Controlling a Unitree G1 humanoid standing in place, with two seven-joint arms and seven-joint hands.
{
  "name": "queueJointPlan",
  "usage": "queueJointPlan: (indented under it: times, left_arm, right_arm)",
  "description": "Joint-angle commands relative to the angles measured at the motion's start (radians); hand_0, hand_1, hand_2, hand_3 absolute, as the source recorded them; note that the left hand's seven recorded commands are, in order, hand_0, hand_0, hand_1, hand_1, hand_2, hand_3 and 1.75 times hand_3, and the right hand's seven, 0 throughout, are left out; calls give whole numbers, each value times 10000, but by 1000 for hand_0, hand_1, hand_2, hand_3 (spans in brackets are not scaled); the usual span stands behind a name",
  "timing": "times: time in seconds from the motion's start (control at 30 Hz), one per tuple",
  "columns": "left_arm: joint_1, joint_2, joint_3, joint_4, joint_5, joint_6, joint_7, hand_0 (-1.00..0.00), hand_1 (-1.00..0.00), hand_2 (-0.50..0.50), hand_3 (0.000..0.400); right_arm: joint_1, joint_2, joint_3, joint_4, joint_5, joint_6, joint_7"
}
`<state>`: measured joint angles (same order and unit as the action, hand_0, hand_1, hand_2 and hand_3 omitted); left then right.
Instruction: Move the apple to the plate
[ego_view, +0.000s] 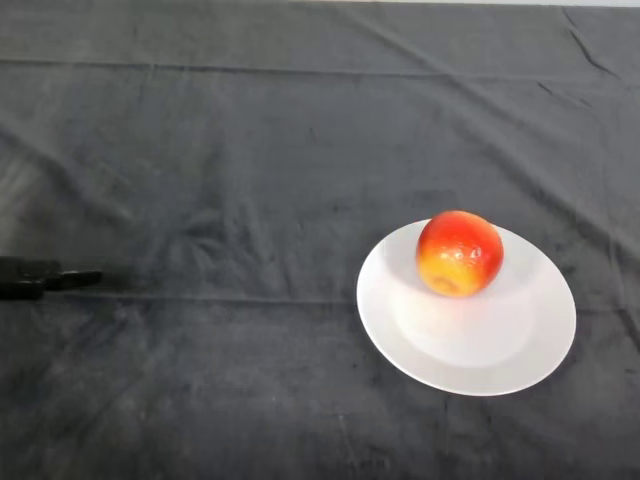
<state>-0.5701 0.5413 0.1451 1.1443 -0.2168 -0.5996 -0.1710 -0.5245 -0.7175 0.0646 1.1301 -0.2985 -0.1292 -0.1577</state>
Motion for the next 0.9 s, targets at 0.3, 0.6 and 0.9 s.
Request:
queueJointPlan:
  times: [0.3,0.6,0.9]
  left_arm:
    - [656,860,1221,232,-935,413,-159,0,0,0,0]
    - [876,1003,1901,229,-1345,640,-108,0,0,0,0]
    - [1084,1222,2396,227,-1528,785,63,0,0,0,0]
  right_arm:
    - [826,516,269,367,-198,177,191]
    - [826,516,269,367,-199,179,192]
    - [825,516,269,368,-199,179,192]
